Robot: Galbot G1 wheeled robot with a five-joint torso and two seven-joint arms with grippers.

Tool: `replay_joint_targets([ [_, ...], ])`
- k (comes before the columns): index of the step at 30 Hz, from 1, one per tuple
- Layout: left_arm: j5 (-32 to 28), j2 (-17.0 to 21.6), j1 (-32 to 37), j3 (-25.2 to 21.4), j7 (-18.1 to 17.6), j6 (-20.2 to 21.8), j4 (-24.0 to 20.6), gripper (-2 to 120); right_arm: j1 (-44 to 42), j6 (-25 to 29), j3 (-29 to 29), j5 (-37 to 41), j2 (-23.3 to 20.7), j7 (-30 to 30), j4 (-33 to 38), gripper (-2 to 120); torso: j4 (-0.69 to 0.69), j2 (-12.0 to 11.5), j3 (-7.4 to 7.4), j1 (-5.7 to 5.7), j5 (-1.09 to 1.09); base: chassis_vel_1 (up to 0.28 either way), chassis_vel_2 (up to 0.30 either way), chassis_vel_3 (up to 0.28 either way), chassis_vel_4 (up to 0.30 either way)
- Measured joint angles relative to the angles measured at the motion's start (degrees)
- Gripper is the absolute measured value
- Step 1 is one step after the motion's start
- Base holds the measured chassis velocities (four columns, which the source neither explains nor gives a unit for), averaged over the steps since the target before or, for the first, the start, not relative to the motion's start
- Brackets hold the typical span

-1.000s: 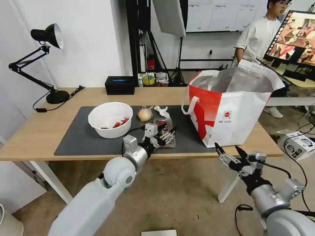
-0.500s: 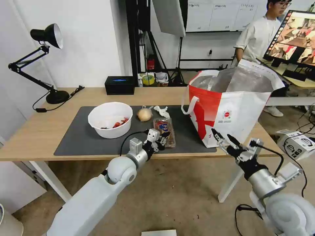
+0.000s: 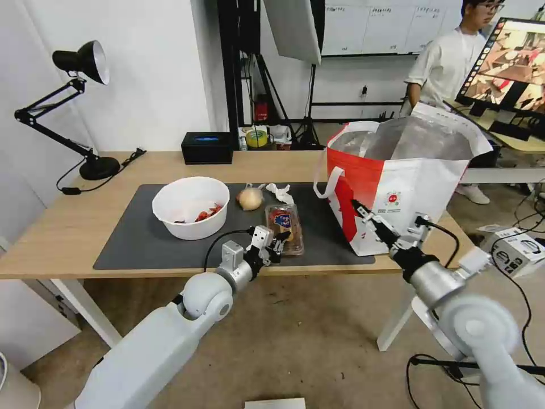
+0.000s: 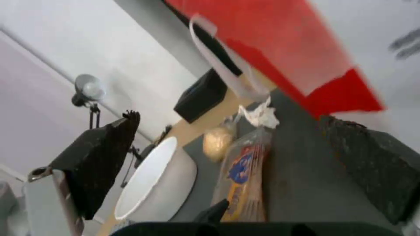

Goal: Pick up the trash from the table and place it into the takeout bag.

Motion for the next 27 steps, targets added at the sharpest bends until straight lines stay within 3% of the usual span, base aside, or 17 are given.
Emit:
replay_joint_targets([
  [6, -0.2, 1.0, 0.4, -0.2, -0.1, -0.3, 0.2, 0, 5.0, -2.4, -5.8, -1.2, 2.7, 3.3, -4.0, 100, 0.0, 0.0, 0.0, 0.0, -0.01, 0.0, 0.0, 0.0, 0.0],
  [12, -0.7, 1.4, 0.5, -0.2, -0.4, -0.8, 0.6, 0, 13.3, -4.2, -10.9, 1.5, 5.8, 8.6, -12.6, 100, 0.0, 0.0, 0.0, 0.0, 0.0, 0.0, 0.0, 0.0, 0.0],
  [27, -1.6, 2.2, 0.9, -0.3, -1.6, -1.7, 0.1, 0, 22.1, -9.7, -16.1, 4.8, 7.2, 14.7, -20.0, 100, 0.0, 0.0, 0.0, 0.0, 0.0, 0.0, 0.0, 0.0, 0.0],
])
